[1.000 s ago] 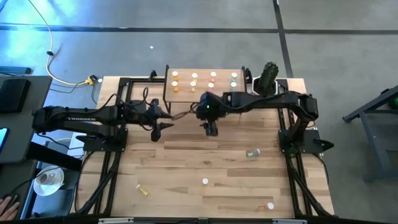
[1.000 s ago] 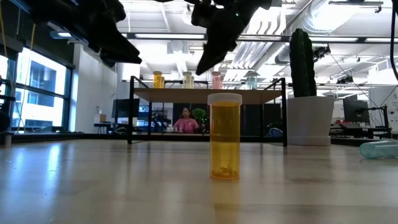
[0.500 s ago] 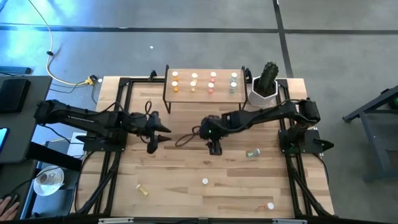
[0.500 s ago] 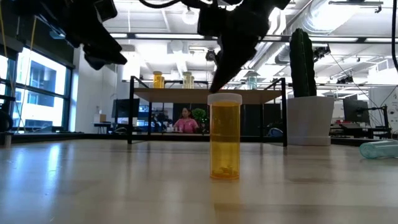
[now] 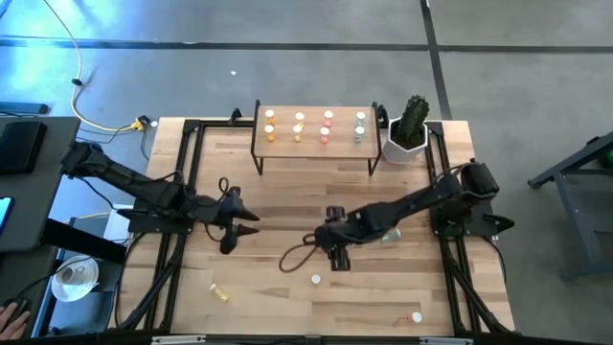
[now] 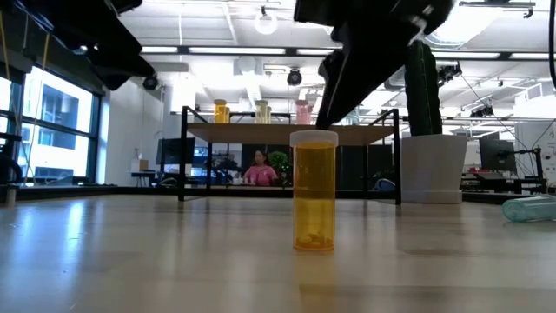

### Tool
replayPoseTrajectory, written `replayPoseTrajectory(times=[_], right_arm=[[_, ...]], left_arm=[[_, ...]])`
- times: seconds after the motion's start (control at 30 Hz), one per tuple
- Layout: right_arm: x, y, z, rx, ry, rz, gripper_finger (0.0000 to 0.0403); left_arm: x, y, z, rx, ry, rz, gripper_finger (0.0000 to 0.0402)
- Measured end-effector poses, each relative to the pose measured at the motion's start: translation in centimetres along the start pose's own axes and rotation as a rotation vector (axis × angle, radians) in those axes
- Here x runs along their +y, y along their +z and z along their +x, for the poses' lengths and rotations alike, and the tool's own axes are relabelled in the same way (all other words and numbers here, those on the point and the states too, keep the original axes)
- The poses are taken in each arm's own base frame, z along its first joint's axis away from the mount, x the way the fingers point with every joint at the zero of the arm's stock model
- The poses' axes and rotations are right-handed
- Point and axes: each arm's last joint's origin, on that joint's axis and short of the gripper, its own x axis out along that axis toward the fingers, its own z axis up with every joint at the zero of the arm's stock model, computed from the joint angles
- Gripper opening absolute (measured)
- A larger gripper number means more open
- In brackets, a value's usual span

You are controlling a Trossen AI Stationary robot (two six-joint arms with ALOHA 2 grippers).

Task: Pick and place medicine bottles onto shelf by color
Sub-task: Put the orange pill bottle on the shelf aligned with the other orange pill bottles

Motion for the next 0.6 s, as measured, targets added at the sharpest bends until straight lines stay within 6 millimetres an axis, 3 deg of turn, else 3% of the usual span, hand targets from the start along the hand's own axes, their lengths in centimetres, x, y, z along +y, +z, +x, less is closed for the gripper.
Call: replayPoseTrajectory(times=[0.43, 0.6], right_arm=[[4.5, 0.3, -0.7, -0.132, 0.089, -0.084, 0.0222], [5.6, -0.7, -0.2, -0.149, 0.079, -0.089, 0.0222]], left_arm=[[-2.3, -1.7, 0.4, 0.028, 0.013, -0.026, 0.0168], [-2.8, -2.3, 0.7, 0.035, 0.035, -0.009, 0.0168]])
